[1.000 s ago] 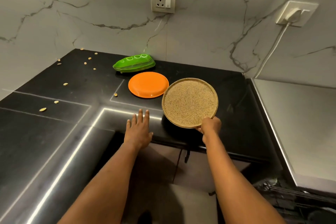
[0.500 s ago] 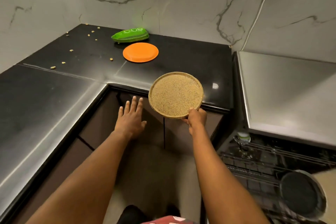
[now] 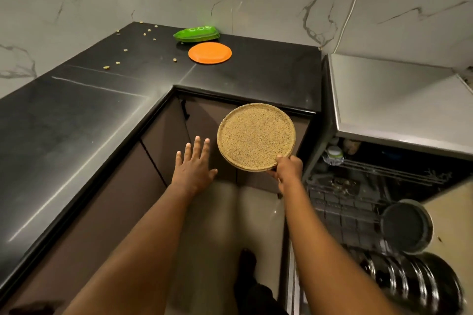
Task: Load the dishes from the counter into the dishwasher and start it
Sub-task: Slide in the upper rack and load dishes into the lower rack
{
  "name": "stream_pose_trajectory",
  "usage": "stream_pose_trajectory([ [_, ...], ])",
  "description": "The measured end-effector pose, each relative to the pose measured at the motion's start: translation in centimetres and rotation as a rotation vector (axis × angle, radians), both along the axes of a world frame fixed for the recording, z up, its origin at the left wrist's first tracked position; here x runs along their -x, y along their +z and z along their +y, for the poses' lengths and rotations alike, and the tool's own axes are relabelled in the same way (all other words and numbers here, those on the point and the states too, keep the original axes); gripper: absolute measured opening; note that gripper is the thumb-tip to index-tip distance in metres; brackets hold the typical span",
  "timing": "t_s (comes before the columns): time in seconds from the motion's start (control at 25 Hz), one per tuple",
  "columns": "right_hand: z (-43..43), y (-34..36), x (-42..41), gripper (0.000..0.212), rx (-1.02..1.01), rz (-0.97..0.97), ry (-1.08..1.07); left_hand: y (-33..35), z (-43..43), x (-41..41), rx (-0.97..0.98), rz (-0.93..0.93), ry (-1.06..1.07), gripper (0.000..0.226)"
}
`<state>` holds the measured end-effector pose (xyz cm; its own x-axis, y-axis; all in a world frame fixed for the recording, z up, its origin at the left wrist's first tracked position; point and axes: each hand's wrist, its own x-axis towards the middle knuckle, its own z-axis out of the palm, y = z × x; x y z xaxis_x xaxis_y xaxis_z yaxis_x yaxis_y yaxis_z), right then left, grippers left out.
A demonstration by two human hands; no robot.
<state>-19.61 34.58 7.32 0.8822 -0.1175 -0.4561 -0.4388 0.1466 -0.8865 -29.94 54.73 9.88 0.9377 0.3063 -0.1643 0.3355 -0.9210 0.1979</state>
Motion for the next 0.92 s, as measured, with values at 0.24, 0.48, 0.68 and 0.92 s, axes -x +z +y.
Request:
stream_pose_trajectory([
  [0.24, -7.1, -1.7, 9.0, 0.026, 0.045, 0.064, 0.007, -2.5, -6.9, 8.1, 0.031, 0.117, -0.077, 0.090],
  [0.48, -14.9, -1.4, 13.5, 0.022, 0.047, 0.064, -0.023, -2.2, -13.8, 10.9, 0.020, 0.096, -0.117, 0.088],
  [0.68, -23.4, -3.2, 15.6, 0.010, 0.116, 0.108, -0.021, -3.1, -22.2, 12.0, 0.049, 0.124, -0.132, 0.087],
  [0.92, -35.8, -4.8, 17.6, 0.012, 0.200, 0.151, -0.004, -6.8, -34.1, 13.1, 0.135, 0.250, -0.174, 0.086],
])
